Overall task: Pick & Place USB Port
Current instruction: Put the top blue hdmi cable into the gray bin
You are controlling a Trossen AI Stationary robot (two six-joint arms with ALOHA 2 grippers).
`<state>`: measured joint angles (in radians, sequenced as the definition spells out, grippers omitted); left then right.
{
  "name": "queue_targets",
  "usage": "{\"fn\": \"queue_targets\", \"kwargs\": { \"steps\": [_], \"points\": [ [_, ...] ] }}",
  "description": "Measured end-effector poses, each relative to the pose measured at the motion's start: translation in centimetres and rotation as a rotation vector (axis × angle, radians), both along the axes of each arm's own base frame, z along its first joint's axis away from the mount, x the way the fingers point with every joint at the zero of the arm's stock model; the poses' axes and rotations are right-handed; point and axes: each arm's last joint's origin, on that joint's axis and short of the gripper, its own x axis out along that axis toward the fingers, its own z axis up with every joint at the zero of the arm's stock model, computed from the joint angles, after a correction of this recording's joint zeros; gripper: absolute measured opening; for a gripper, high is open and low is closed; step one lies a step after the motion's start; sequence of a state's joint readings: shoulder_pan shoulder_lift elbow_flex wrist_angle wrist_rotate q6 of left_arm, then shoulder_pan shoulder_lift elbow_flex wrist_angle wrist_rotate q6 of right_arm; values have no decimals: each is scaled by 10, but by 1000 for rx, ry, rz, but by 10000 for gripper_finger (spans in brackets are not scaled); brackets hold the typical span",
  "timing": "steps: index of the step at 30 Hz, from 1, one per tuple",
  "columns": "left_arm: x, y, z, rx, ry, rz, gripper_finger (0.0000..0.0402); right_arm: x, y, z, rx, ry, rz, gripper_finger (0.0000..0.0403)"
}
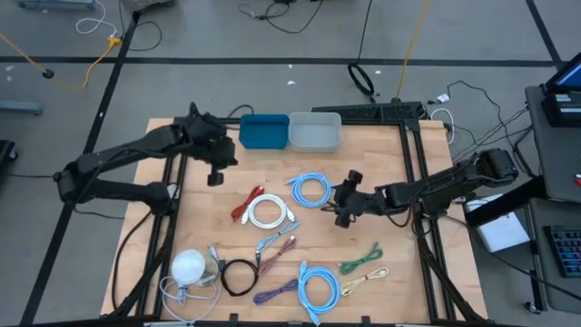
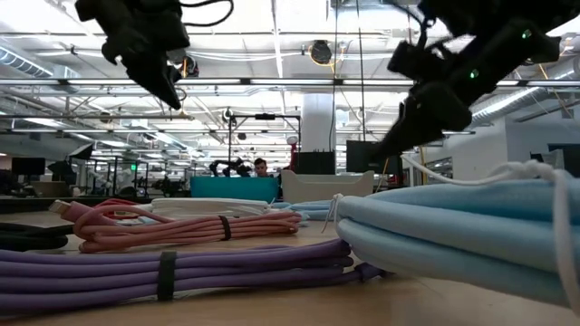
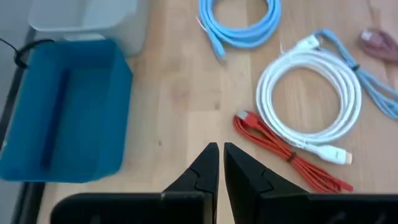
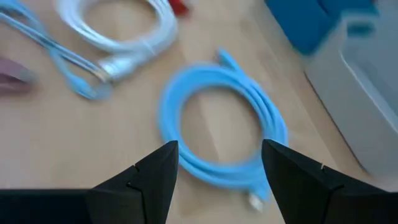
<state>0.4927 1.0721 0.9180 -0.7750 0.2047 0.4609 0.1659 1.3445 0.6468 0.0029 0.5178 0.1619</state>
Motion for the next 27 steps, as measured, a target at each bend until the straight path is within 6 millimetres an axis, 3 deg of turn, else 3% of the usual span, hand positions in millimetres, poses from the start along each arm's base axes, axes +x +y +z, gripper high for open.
{"fn": "queue_targets", "kwargs": {
  "steps": [4, 10, 15, 20, 27],
  "points": [
    [7, -13, -2, 133, 90, 103, 30, -8, -13, -6, -22, 63, -168, 224],
    [1, -37, 0, 468, 185, 471, 30, -9, -23, -7, 40, 23, -289, 224],
    [-1, -66, 7, 460, 84, 398, 30, -9, -23, -7, 58, 9, -302, 224],
    [-5, -91, 12, 375, 48, 92, 30, -4, -19, -5, 74, -44, -282, 224],
    [-19, -93, 20, 335, -1, 93, 30, 17, -35, -15, 231, -112, -214, 224]
  ]
}}
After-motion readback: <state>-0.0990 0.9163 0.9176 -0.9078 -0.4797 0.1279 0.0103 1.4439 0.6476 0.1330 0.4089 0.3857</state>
